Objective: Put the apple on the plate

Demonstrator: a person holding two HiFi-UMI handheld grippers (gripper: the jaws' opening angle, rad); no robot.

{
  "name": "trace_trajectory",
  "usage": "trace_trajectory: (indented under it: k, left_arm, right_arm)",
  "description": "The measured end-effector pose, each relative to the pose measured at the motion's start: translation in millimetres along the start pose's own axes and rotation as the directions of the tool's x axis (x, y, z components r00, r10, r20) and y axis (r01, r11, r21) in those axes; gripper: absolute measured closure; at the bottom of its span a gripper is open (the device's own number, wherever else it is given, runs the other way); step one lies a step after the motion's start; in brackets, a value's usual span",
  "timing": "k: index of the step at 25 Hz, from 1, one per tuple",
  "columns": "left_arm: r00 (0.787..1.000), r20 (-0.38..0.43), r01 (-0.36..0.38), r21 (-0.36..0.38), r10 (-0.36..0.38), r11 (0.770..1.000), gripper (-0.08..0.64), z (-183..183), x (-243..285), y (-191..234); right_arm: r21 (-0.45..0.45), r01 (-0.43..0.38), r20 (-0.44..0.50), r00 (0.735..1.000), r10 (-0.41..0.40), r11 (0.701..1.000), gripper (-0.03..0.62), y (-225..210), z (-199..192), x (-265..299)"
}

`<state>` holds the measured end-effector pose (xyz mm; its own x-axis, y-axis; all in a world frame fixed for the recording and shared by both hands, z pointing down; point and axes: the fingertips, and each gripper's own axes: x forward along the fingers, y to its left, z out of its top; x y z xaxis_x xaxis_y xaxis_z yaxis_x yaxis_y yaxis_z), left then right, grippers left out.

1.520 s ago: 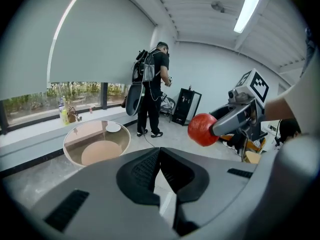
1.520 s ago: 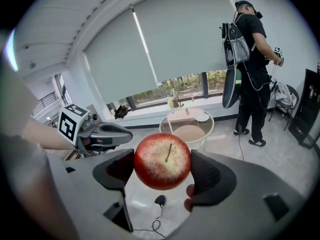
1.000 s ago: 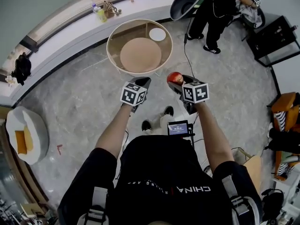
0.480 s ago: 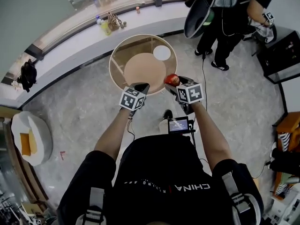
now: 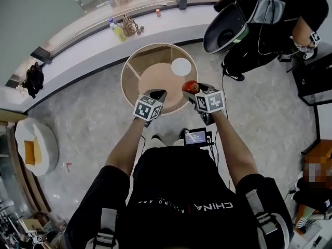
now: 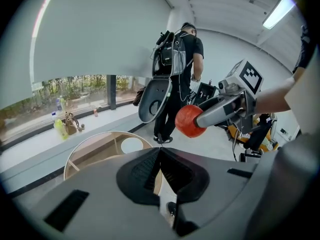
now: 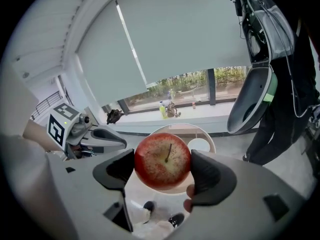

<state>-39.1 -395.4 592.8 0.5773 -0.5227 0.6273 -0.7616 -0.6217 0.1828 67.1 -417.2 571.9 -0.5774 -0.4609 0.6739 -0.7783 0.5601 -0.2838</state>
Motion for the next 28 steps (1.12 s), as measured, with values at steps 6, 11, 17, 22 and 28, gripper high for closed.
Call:
trace_trajectory:
  k: [6,11,17,22,28]
  left_arm:
    - [0.999,0.0,0.036,0.035,-0.037,0.999,0.541,8.7,-1.7,9.9]
    - [0.998,-0.005,0.064,0.063,-0.064,0.996,0.541,18.3,-0.1,14.4]
    - [0.996,-0.029,0.087,0.078,-0.085,0.993,0.541,14.3,7.0,8.1]
    - [0.996,-0.059,0.07,0.072,-0.066,0.995,0.541,17.6,20.1,8.0]
    - [0.995,-0.084,0.064,0.101,-0.055,0.993,0.541,43.7,63.0,1.6]
  right_arm:
    - [0.015,0.033,0.019,0.999,-0.033,0.999,0.225,9.9,13.2,4.6]
    - [0.043,0.06,0.028,0.998,-0.062,0.997,0.225,9.4,21.0,0.7]
    - [0.06,0.073,0.03,0.997,-0.075,0.996,0.225,1.7,14.0,0.4]
    - [0.023,0.094,-0.002,0.996,-0.094,0.995,0.225,-14.7,5.8,-1.6]
    - [-0.072,0.057,-0.07,0.996,-0.062,0.996,0.225,-49.7,-3.5,11.3]
